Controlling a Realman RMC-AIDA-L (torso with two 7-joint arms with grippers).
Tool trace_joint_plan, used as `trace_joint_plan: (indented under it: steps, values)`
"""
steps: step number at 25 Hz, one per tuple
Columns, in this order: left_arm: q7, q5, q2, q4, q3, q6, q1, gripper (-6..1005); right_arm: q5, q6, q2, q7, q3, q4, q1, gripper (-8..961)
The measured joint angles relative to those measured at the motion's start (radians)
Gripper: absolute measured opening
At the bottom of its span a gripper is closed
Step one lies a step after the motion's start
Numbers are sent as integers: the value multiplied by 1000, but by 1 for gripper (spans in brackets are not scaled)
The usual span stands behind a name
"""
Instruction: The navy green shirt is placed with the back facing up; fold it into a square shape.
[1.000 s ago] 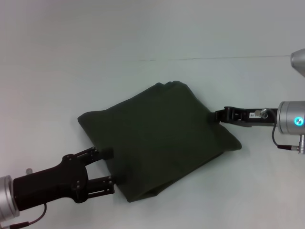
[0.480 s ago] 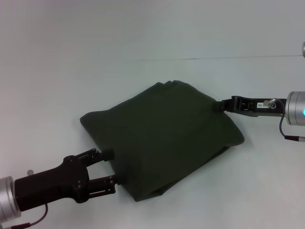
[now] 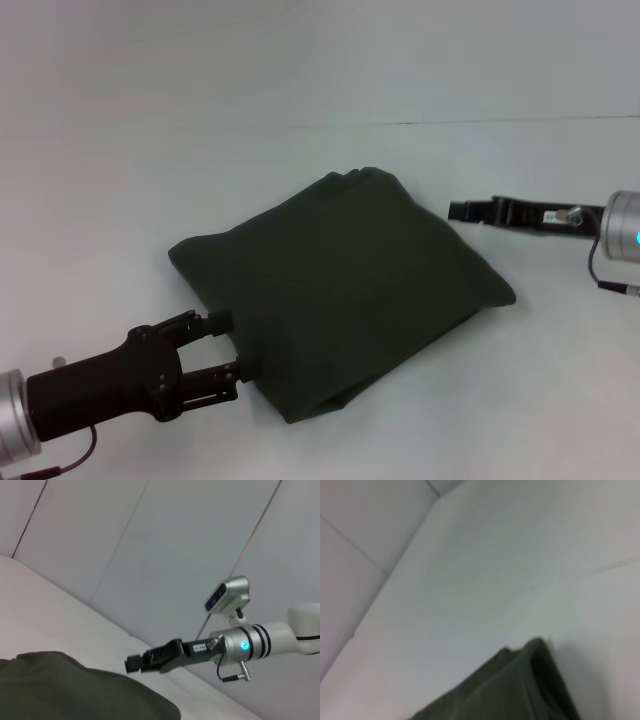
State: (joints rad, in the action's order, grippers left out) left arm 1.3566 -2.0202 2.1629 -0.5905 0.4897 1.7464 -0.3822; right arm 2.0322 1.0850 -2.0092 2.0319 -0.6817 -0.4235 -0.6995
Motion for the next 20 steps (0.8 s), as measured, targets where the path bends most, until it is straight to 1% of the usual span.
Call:
trace_joint_plan:
  steps: [2,3,4,6,9,11,14,17,20]
  values:
    - [1,0,0,0,0,-5,0,875,-38,-3,-4,-34,8,-22,16,129]
    - [1,2,0,0,0,-8,0,875,-75,4,-9,-49,10,-57,33,134]
    - [2,3,0,0,0,-10,0,875,-75,4,-9,-49,10,-57,33,174]
    - [5,6,0,0,-6,-14,0,875,-95,36,-10,-53,5,-86,42,253]
    - [13,9,0,0,-20,-19,-2,875,-98,92,-9,-66,-11,-94,35,372]
    - [15,9,0,-2,-29,-25,-4,876,-95,106,-12,-73,-41,-91,23,451]
    - [15,9,0,-3,-40,-31,-3,876,-94,106,-22,-88,-109,-81,3,569]
    - [18,10,-3,-2,-54,-50,-3,876,-94,103,-40,-103,-183,-78,-19,415]
    - [25,11,-4,0,-66,-82,-4,875,-94,101,-59,-120,-246,-72,-39,352]
